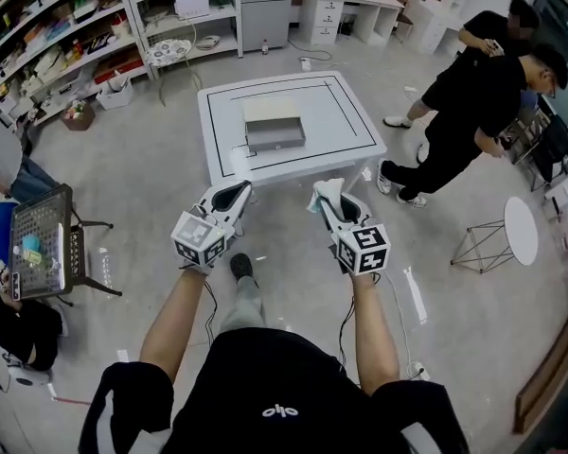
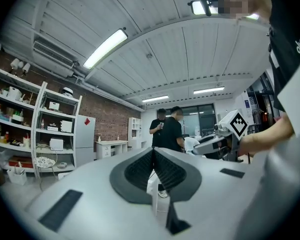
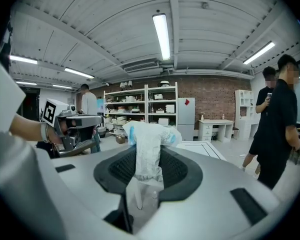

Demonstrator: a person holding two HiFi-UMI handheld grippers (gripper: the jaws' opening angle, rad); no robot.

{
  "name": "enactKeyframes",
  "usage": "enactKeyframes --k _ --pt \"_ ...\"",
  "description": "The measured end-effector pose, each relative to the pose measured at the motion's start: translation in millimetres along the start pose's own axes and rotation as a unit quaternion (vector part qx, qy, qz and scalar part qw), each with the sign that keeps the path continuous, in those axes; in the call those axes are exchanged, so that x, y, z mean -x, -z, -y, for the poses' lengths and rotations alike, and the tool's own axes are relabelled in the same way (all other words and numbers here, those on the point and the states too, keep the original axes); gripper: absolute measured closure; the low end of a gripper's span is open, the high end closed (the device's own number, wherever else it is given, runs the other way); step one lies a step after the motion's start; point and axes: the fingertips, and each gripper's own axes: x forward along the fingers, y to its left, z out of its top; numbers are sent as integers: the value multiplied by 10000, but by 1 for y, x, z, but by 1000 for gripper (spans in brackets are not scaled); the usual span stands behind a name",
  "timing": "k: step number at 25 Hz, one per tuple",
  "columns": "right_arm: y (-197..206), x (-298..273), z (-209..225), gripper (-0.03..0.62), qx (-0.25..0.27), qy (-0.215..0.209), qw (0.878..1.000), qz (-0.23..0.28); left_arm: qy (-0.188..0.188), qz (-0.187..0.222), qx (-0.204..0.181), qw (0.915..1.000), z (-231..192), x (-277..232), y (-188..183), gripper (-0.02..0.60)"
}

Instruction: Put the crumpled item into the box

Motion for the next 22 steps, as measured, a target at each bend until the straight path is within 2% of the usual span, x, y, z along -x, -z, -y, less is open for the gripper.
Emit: enactKeyframes --k 5,11,22 --pt "-17 -57 30 465 27 53 10000 -72 150 69 46 9999 -51 -50 2 575" --pt "-40 -141 66 465 -51 169 9997 -190 375 -38 88 9993 -125 -105 8 575" --pt "-82 -282 103 465 -174 383 9987 -304 672 -123 168 9975 -261 -174 14 575"
